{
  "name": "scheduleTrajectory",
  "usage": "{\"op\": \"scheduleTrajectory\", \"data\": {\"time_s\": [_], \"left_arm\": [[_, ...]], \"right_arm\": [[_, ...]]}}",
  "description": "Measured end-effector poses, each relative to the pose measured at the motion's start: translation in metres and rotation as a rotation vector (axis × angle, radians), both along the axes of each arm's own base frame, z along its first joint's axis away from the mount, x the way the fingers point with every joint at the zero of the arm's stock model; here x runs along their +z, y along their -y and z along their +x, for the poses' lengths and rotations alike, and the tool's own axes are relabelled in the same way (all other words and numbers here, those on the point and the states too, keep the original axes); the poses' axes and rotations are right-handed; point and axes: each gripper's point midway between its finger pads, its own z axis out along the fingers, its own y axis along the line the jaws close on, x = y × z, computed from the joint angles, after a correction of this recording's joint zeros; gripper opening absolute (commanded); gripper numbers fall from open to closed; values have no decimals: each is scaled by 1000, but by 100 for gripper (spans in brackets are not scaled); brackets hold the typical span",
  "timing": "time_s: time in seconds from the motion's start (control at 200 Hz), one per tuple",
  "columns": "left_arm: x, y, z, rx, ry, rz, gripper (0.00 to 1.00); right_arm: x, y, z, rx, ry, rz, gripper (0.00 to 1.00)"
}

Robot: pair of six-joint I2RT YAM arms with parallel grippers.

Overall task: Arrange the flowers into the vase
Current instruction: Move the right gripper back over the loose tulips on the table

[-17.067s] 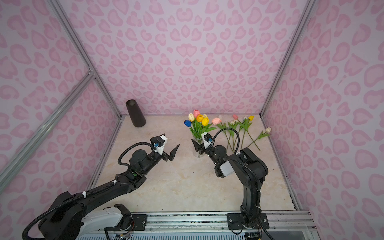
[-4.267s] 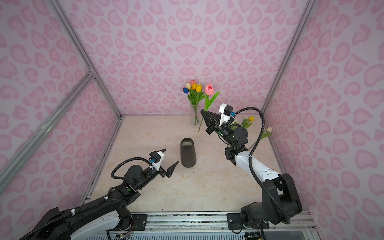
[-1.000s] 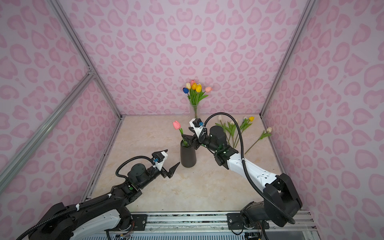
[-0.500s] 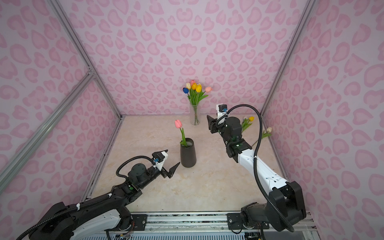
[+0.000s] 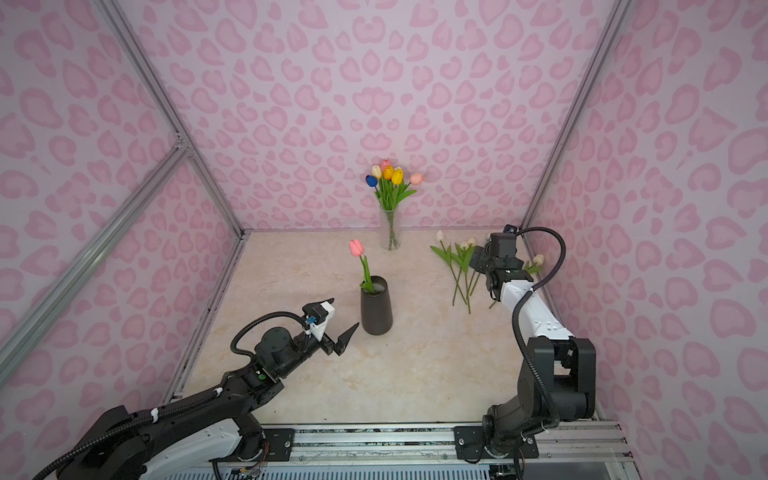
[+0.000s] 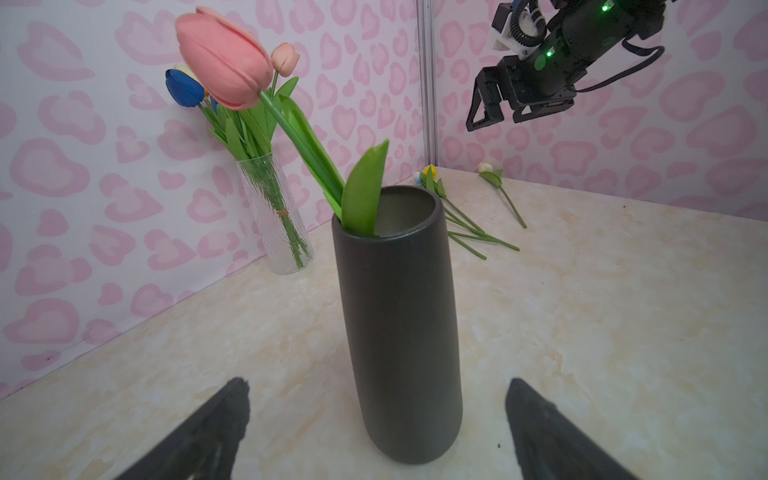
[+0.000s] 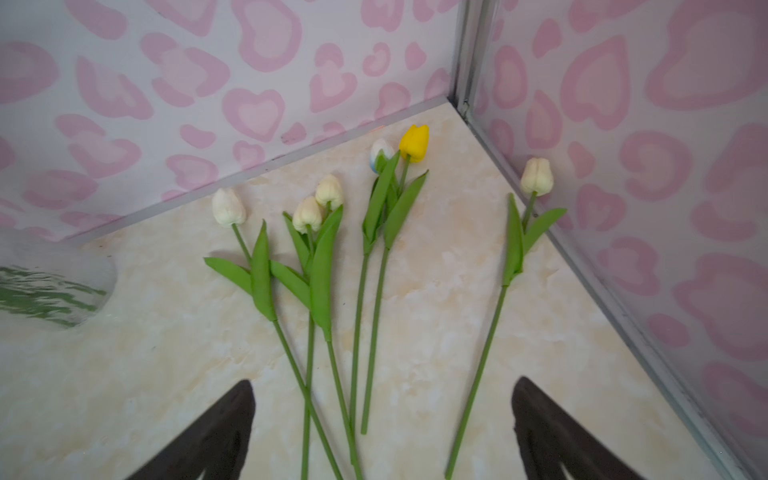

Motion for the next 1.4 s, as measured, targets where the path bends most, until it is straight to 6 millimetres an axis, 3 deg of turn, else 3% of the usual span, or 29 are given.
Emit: {"op": "scheduleTrajectory", "data": {"time_s": [0.05, 0.125, 0.17, 0.31, 0.47, 0.75, 1.06, 1.245, 1.4], "left_arm": [[0, 0, 0, 3, 1, 0, 97], [0, 0, 0, 3, 0, 0, 97], [0, 0, 0, 3, 0, 1, 97], [0, 0, 0, 3, 0, 1, 97], [0, 0, 0, 3, 1, 0, 97], [-1, 0, 1, 3, 2, 8, 97], [-1, 0, 0, 2, 4, 11, 97], [-2, 0, 0, 1, 3, 12, 97], [-2, 0, 1, 1, 1, 14, 97]], "right_arm": [[-5, 12, -7, -54, -12, 5, 97], [-23, 35, -22, -106, -32, 60, 74], [-35, 48, -30, -148, -54, 83, 64], [-54, 68, -31, -222, -131, 83, 57], [-71, 101, -23, -299, -254, 45, 60], [-110, 101, -2, -256, -376, 120, 63], [-129, 102, 23, -241, -438, 152, 63], [-147, 103, 17, -253, -508, 151, 62], [-164, 103, 16, -252, -551, 160, 52]]}}
